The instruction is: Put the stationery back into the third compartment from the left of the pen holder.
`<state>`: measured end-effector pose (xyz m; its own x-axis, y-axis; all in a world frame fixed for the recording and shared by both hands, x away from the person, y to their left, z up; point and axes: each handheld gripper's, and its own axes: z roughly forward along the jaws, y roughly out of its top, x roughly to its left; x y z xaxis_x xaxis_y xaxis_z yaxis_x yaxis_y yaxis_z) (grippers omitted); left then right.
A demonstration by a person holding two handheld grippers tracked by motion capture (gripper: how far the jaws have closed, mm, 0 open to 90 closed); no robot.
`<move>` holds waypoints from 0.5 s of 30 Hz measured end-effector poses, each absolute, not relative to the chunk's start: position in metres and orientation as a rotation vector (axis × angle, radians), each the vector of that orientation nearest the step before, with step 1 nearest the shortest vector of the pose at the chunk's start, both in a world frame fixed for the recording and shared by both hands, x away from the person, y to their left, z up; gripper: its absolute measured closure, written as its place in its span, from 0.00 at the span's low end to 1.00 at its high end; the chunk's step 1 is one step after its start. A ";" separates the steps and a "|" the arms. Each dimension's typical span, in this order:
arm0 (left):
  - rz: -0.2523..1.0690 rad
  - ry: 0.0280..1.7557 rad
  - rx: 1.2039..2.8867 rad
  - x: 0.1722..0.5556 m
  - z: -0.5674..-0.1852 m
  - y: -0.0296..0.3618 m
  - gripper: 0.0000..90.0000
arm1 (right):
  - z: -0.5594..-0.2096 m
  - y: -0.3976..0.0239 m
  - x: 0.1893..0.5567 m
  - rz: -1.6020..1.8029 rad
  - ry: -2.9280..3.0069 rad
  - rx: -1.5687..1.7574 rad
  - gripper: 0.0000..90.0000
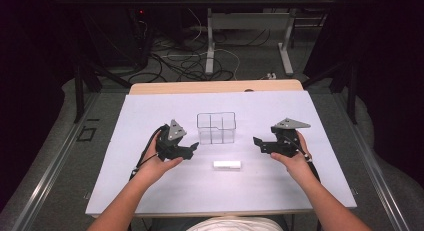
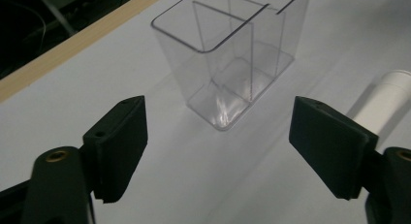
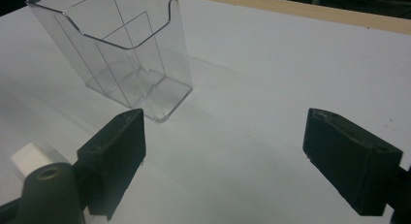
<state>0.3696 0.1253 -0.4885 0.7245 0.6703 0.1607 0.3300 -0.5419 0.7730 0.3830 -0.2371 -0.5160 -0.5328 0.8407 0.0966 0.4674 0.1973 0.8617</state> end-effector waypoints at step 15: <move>0.440 0.482 2.324 0.372 -0.488 0.086 0.33 | -0.520 -0.230 0.383 1.247 2.122 1.156 0.17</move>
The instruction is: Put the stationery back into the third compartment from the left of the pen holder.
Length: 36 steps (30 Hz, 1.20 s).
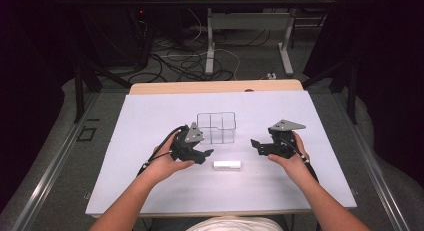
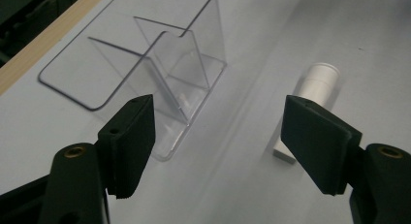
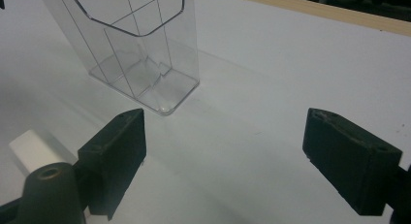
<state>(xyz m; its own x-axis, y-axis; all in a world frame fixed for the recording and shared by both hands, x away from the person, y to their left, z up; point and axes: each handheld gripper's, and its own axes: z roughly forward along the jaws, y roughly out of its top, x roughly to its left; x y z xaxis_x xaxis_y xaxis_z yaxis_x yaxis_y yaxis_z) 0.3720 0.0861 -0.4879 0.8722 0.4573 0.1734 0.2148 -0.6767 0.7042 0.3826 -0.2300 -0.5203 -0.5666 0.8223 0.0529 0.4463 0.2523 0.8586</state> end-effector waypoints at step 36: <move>0.320 0.209 2.684 0.368 -0.530 0.025 0.60 | -0.526 -0.230 0.383 1.240 2.149 1.186 0.18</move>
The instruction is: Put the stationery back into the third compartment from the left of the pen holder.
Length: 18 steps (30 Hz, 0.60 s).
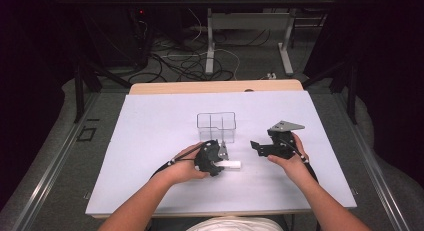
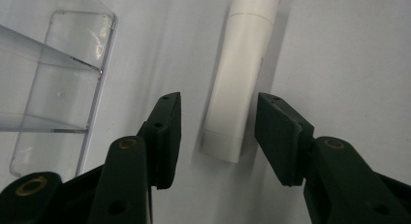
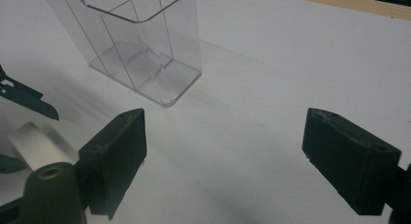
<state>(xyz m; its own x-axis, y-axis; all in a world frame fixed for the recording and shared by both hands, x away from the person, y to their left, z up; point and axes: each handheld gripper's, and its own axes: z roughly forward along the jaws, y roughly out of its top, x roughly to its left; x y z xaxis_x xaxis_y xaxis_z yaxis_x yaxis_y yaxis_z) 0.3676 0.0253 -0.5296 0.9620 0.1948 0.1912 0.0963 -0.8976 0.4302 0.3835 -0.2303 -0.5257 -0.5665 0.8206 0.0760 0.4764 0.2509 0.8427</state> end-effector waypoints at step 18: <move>0.330 0.153 2.736 0.366 -0.532 0.022 0.72 | -0.527 -0.230 0.384 1.238 2.155 1.178 0.18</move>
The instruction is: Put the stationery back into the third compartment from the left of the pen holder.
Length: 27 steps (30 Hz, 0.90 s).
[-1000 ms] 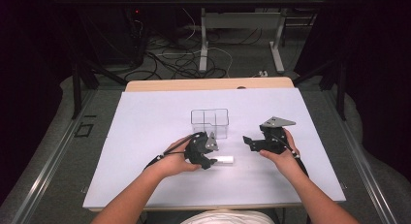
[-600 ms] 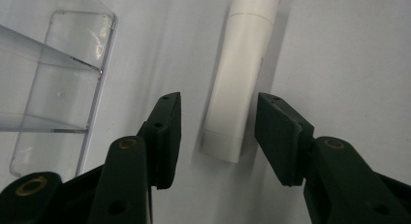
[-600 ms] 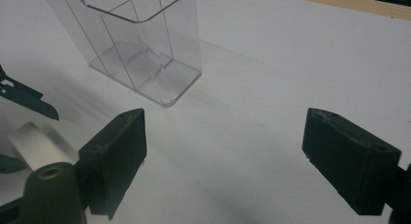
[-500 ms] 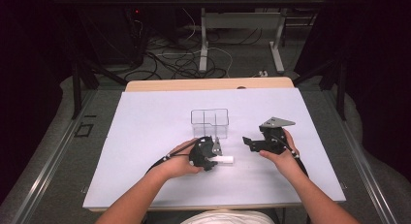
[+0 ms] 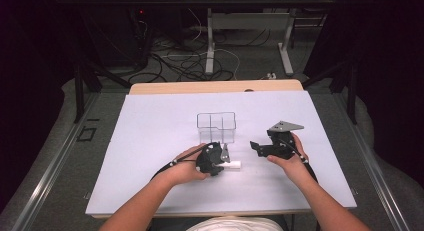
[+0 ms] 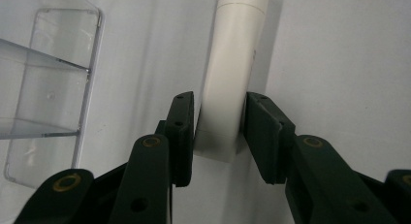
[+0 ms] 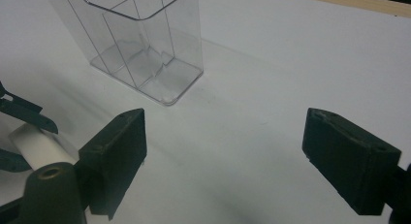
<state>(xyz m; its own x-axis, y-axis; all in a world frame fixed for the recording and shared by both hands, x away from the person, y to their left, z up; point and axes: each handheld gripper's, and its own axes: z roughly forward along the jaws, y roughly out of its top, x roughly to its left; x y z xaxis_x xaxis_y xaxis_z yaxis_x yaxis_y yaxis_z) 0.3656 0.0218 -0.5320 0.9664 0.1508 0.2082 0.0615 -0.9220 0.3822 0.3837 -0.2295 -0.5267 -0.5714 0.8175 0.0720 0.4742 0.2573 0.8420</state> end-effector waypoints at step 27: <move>0.359 0.072 2.737 0.361 -0.530 0.022 0.79 | -0.527 -0.229 0.384 1.235 2.154 1.184 0.18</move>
<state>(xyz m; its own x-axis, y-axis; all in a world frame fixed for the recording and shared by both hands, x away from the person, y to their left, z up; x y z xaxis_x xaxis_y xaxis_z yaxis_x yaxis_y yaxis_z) 0.3614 0.0216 -0.5298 0.9661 0.0978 0.2389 0.0013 -0.9272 0.3744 0.3838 -0.2288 -0.5270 -0.5678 0.8199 0.0734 0.4776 0.2555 0.8406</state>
